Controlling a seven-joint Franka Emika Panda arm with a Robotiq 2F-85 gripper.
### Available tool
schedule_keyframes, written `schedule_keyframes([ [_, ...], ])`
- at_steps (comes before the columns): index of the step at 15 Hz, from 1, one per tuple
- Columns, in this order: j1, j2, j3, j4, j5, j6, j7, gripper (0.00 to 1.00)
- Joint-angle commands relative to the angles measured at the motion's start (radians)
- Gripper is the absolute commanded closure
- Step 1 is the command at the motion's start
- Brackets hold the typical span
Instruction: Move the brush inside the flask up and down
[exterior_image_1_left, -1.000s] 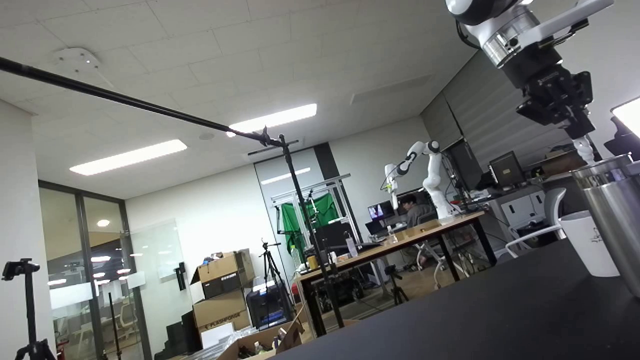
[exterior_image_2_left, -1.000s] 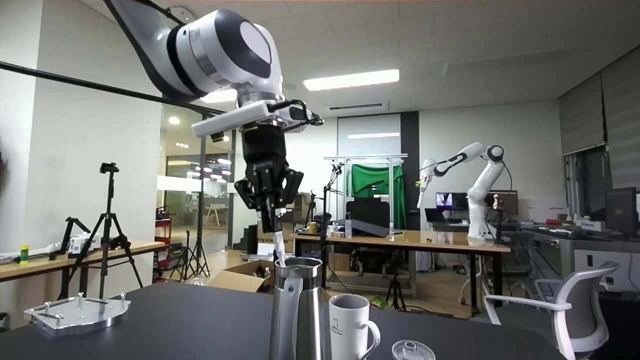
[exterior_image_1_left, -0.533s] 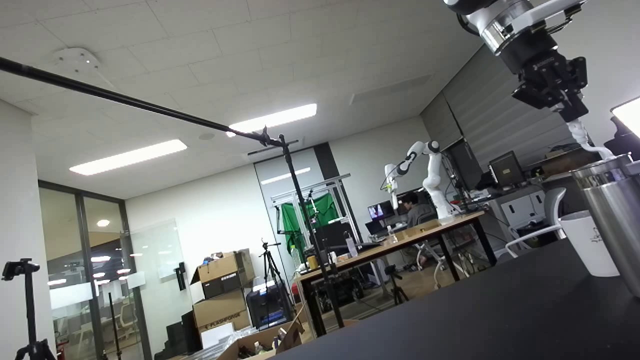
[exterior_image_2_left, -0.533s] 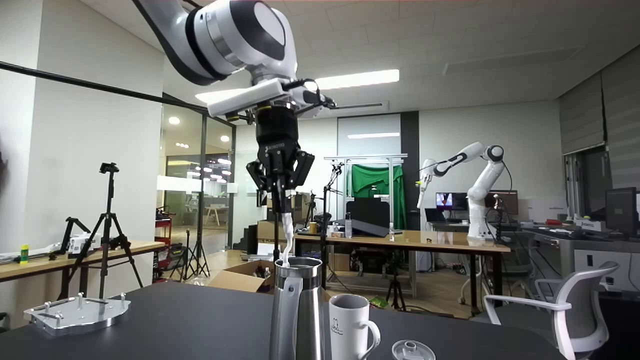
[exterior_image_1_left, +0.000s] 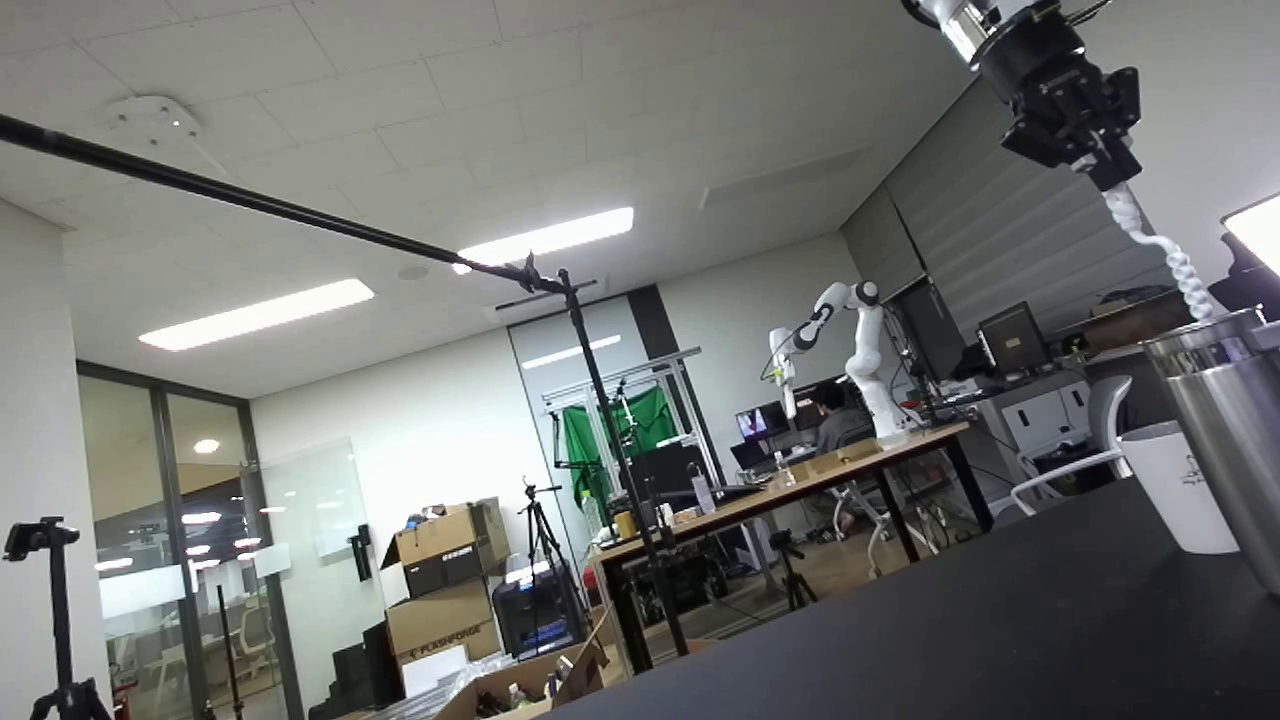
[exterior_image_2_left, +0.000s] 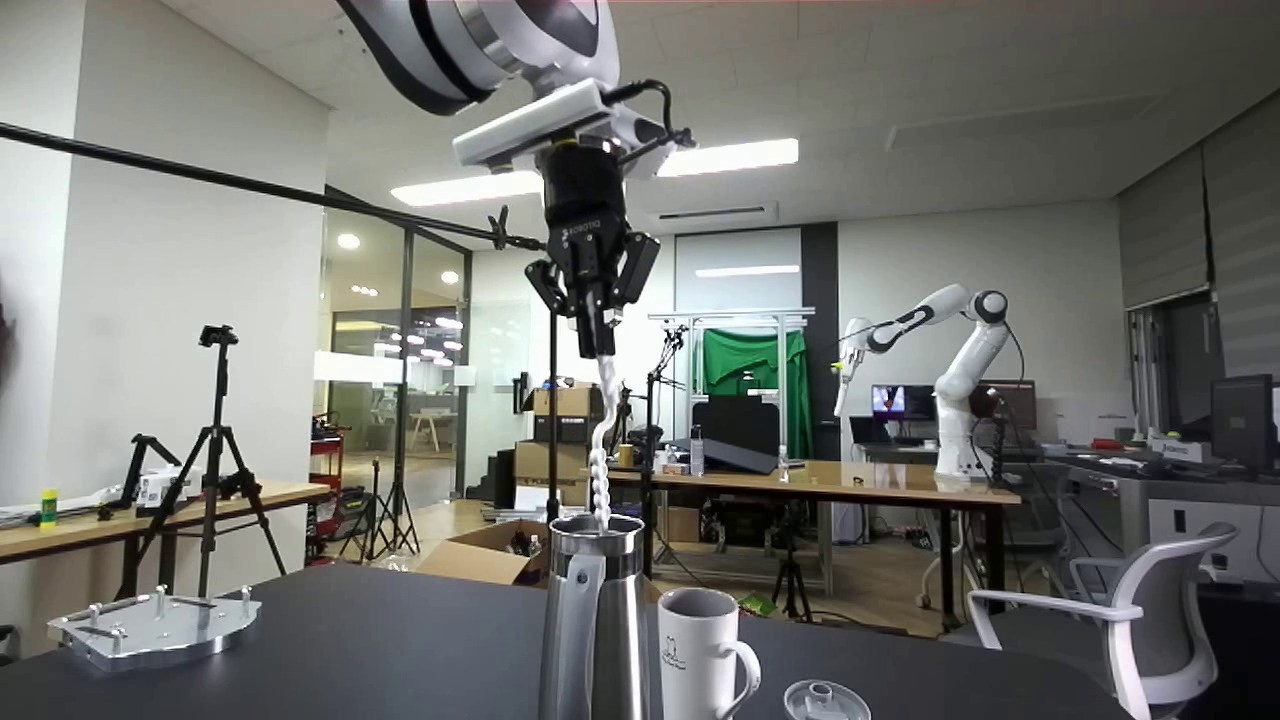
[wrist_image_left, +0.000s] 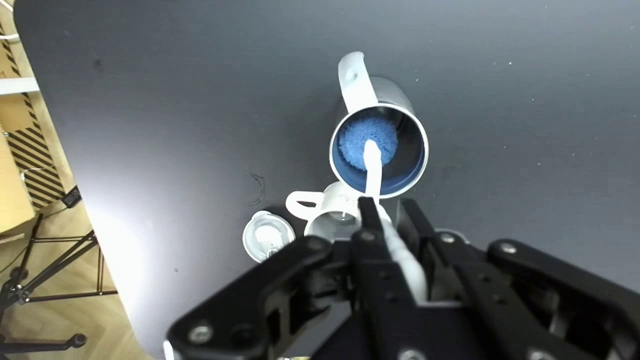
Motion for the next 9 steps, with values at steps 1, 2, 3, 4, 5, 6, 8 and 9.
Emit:
schedule_keyframes([
  [1,-0.001,0.055,-0.005,0.041,0.012,-0.001,-0.012,0.96],
  [2,0.000,0.071,-0.003,0.029,0.007,0.012,-0.007,0.96],
  [3,0.001,0.087,-0.002,0.025,0.007,0.014,-0.008,0.96],
  [4,0.002,0.107,0.001,0.016,0.003,0.022,-0.002,0.96],
  [5,0.004,0.128,0.002,0.013,0.002,0.023,-0.001,0.96],
  [6,0.005,0.150,0.004,0.011,-0.001,0.024,0.000,0.96],
  [8,0.008,0.182,0.007,0.015,-0.005,0.013,-0.004,0.96],
  [9,0.008,0.189,0.008,0.021,-0.002,-0.002,-0.010,0.96],
])
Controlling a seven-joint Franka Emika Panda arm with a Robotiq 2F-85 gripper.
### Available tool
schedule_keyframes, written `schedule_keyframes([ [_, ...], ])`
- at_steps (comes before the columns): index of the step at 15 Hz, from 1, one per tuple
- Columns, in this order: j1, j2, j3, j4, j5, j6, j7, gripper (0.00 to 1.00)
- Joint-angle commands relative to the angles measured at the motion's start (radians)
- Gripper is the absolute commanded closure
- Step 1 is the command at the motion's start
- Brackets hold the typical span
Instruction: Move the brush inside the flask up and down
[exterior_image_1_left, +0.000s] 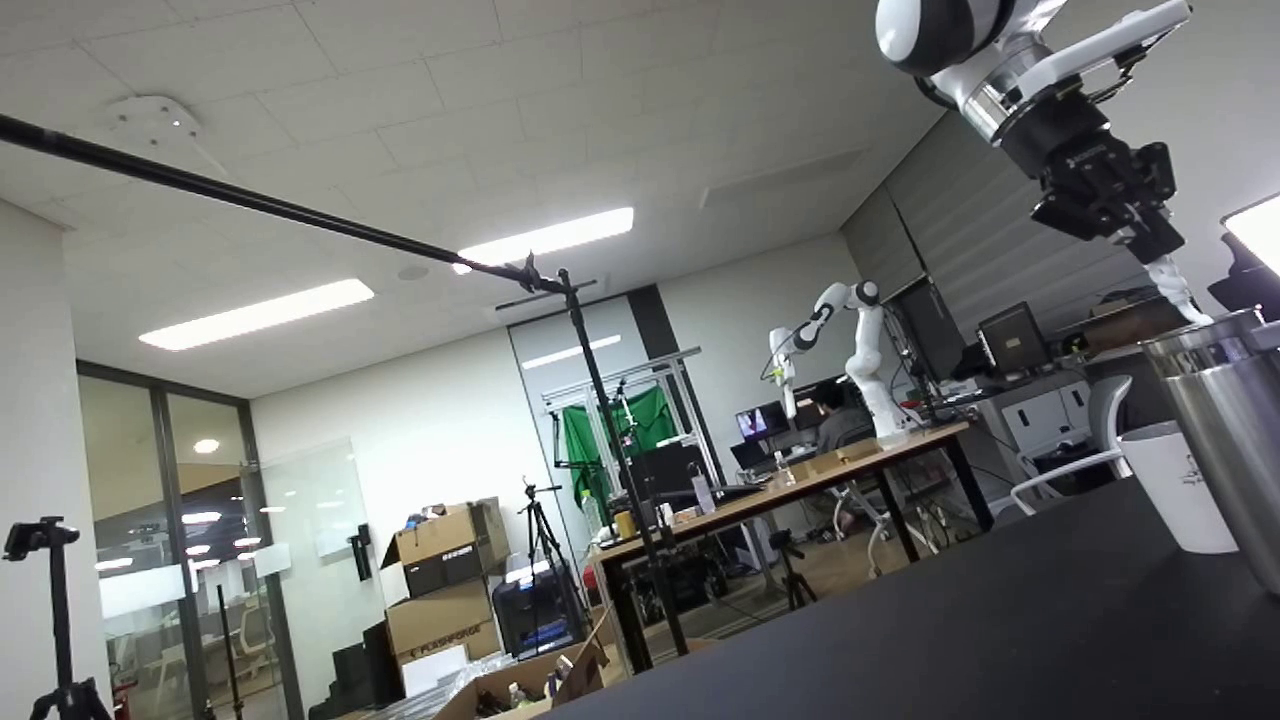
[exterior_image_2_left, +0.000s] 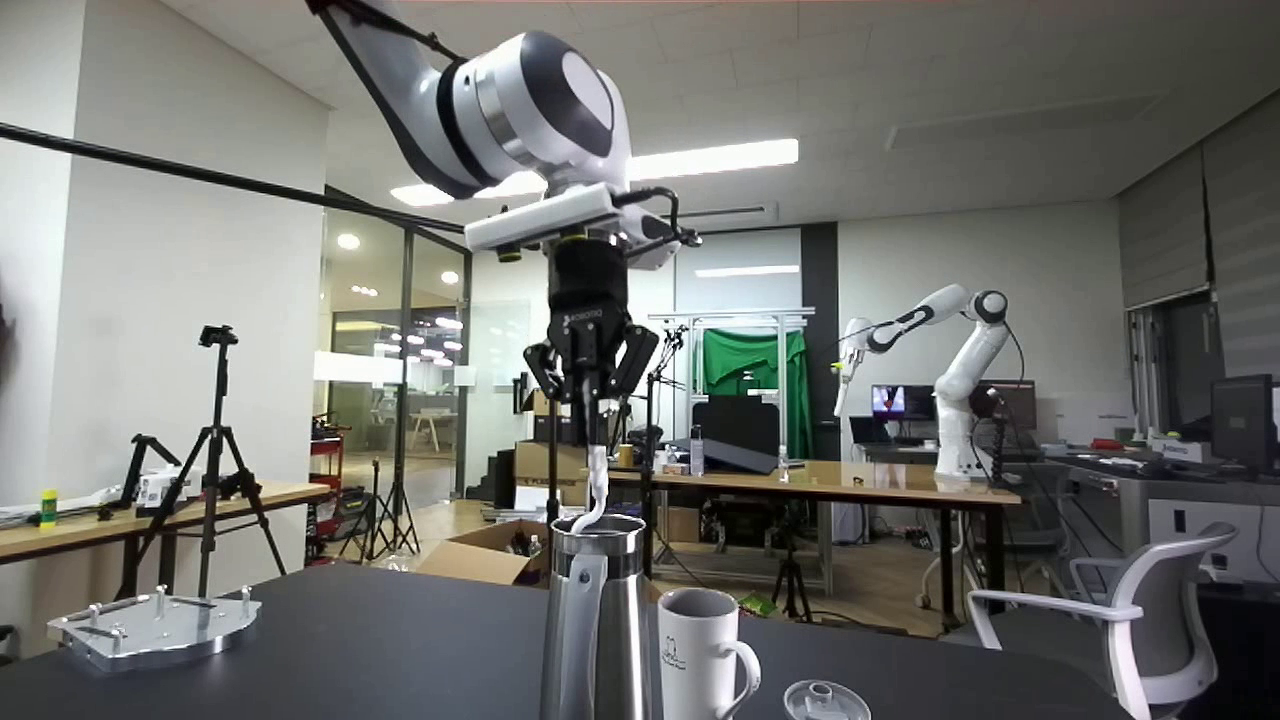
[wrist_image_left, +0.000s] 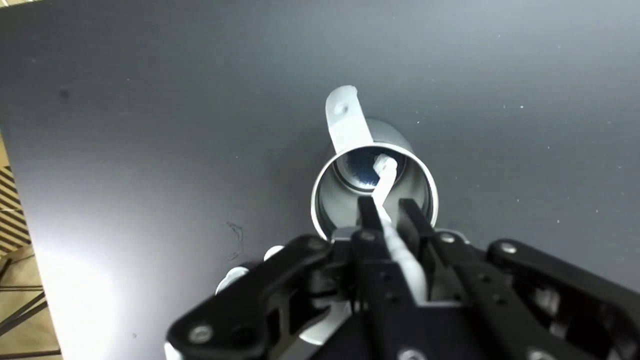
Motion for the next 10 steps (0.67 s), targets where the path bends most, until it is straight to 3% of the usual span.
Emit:
schedule_keyframes([
  [1,0.003,0.018,0.003,0.027,-0.001,-0.039,-0.013,0.96],
  [10,-0.011,-0.112,-0.021,0.113,0.036,-0.145,-0.122,0.96],
])
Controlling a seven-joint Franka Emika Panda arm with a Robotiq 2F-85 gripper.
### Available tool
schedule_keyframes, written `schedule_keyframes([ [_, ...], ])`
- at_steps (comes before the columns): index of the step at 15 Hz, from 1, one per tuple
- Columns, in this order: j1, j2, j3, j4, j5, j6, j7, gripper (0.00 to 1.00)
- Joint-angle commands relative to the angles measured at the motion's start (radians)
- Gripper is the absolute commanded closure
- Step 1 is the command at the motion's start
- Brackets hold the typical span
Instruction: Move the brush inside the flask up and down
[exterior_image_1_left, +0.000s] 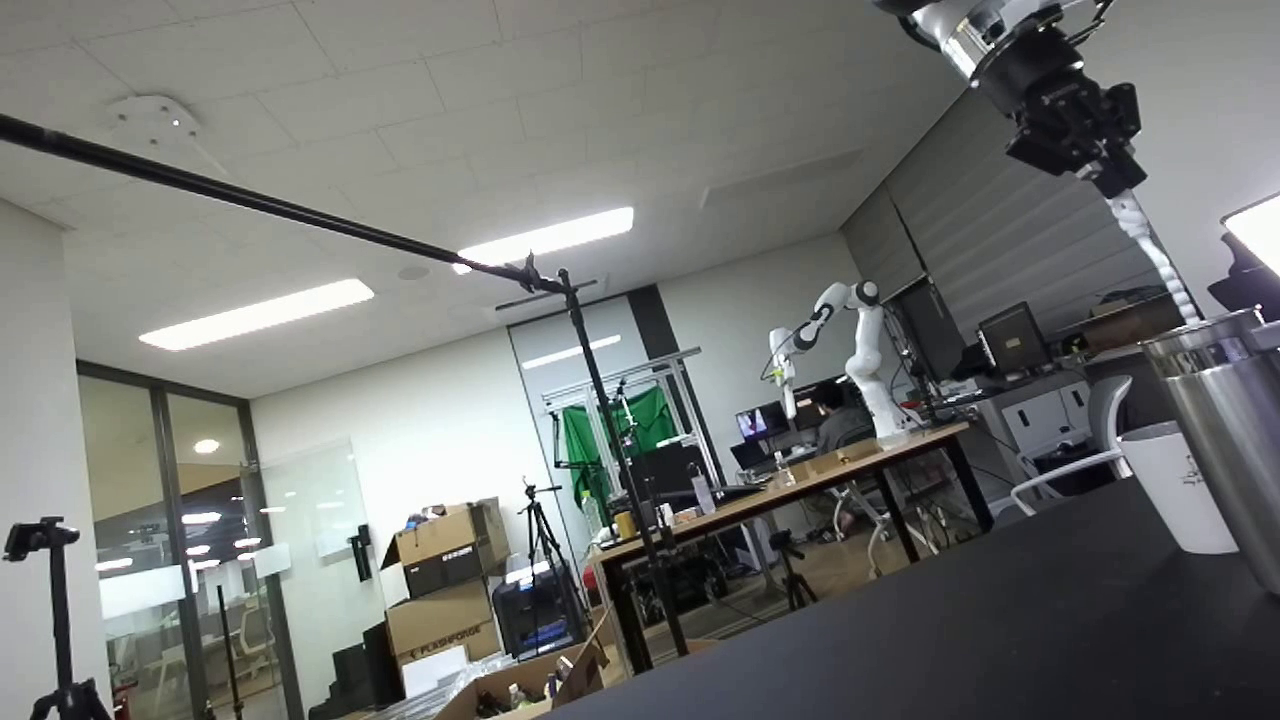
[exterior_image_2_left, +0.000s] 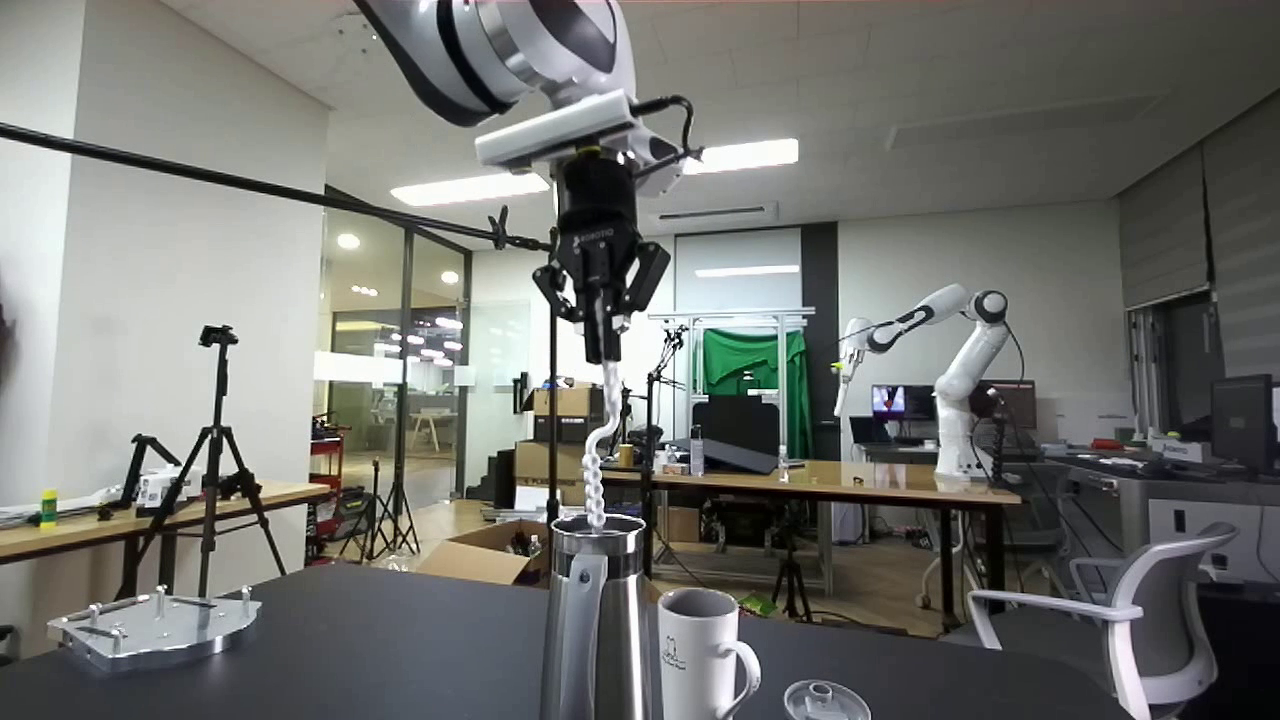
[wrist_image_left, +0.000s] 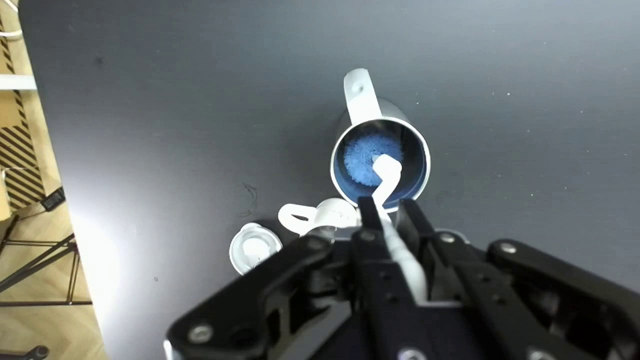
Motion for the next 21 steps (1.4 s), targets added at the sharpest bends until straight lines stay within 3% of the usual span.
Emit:
schedule_keyframes([
  [1,-0.003,-0.012,-0.016,0.037,0.039,-0.047,-0.043,0.96],
  [8,0.002,0.129,-0.005,-0.014,0.032,0.018,-0.014,0.96],
  [16,0.003,-0.020,-0.001,0.070,0.019,-0.067,-0.073,0.96],
  [21,0.006,0.036,-0.001,0.032,0.023,-0.055,-0.058,0.96],
])
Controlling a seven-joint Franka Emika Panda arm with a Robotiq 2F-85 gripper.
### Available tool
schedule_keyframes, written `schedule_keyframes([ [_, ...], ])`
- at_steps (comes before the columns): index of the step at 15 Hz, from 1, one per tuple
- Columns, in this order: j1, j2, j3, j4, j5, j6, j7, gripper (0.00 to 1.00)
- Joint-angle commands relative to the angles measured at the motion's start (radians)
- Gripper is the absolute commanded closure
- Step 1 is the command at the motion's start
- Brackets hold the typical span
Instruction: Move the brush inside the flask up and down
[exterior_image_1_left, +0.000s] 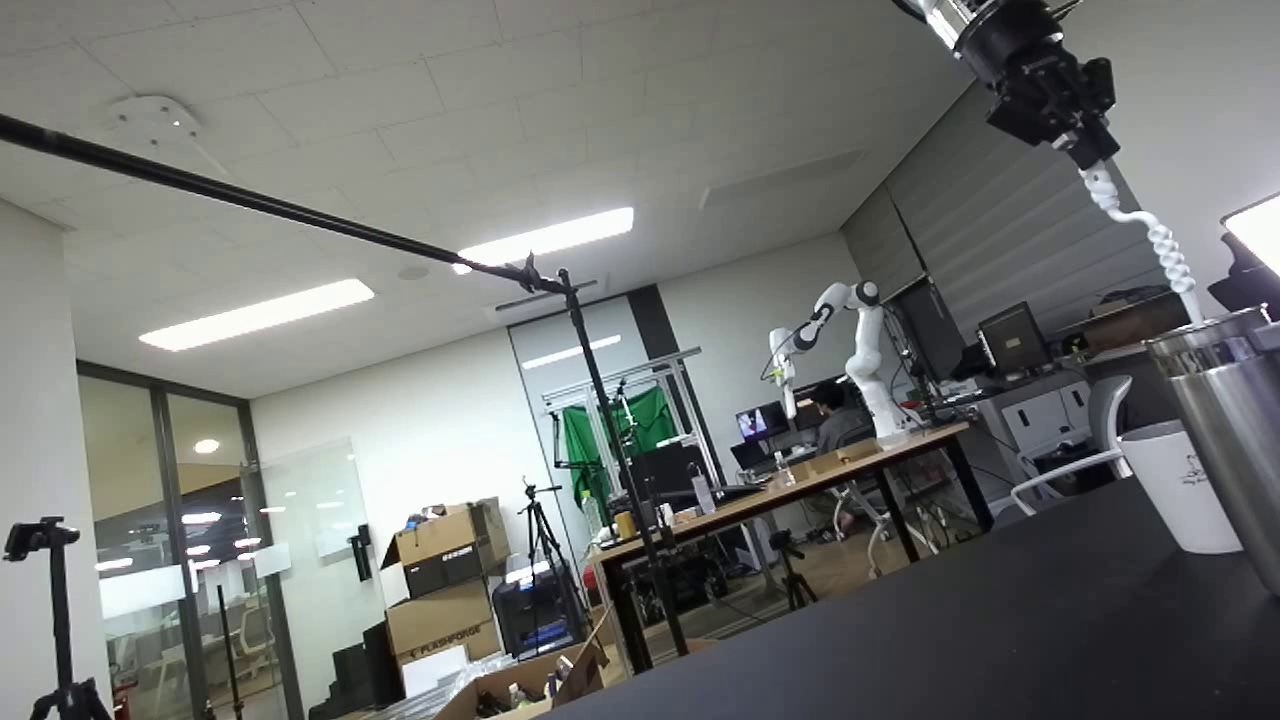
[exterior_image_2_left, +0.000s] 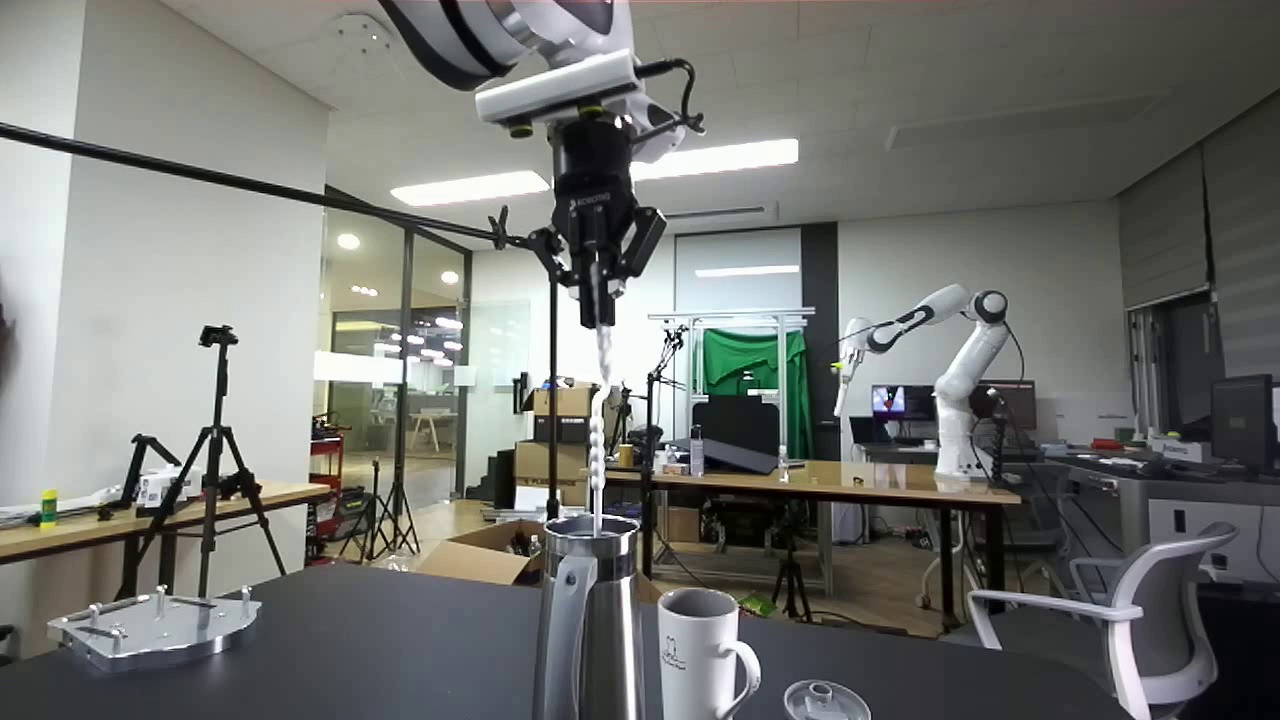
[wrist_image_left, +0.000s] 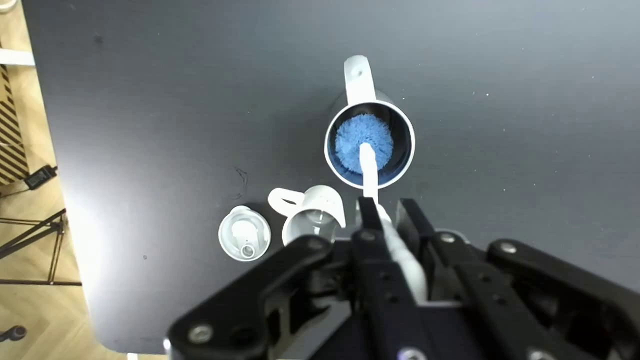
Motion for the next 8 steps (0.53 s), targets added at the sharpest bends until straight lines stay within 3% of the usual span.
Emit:
schedule_keyframes([
  [1,0.004,0.080,0.000,-0.032,-0.008,0.019,0.017,0.96],
  [5,0.011,0.170,0.013,-0.047,-0.028,0.049,0.031,0.96],
  [8,0.016,0.134,0.019,-0.027,-0.052,0.027,0.013,0.96],
])
